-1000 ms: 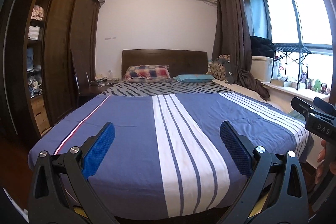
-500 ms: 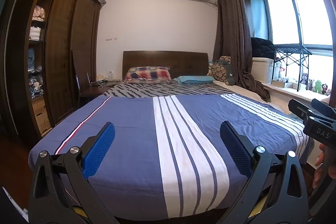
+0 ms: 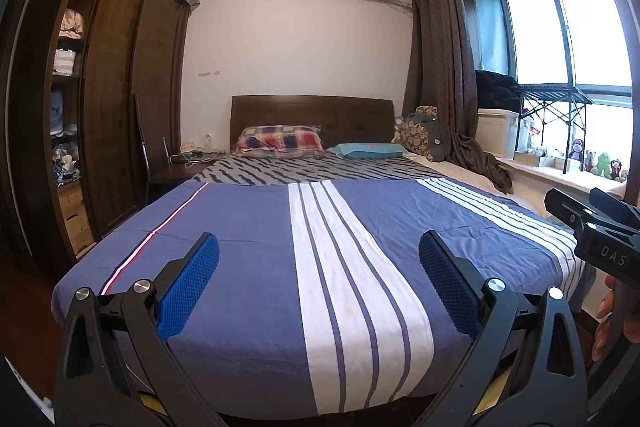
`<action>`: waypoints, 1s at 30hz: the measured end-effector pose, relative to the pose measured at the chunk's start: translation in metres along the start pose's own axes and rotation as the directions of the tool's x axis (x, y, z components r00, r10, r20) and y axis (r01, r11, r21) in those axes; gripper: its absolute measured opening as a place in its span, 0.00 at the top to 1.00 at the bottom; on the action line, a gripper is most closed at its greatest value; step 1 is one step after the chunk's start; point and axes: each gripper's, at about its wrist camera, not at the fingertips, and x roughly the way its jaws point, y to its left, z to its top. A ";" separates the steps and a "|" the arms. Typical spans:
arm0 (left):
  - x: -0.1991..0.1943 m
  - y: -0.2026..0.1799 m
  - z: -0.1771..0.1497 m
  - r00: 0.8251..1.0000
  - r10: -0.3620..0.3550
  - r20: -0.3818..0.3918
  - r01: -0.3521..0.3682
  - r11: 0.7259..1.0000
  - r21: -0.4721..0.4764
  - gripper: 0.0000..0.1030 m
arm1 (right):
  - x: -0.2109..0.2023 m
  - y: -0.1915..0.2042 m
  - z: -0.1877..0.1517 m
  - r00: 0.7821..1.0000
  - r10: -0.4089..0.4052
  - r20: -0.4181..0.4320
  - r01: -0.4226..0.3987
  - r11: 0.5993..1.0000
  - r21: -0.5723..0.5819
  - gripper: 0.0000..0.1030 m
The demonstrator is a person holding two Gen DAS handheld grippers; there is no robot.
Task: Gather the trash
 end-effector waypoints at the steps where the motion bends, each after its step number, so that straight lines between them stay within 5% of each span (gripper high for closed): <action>1: 0.000 0.000 0.000 1.000 0.000 0.000 0.000 1.000 0.000 0.08 | 0.000 0.000 0.000 1.000 0.001 0.000 -0.001 1.000 -0.001 0.03; 30: -0.002 -0.005 0.000 1.000 0.004 0.014 -0.004 1.000 -0.001 0.08 | -0.001 0.006 -0.002 1.000 0.011 -0.003 -0.011 1.000 -0.009 0.03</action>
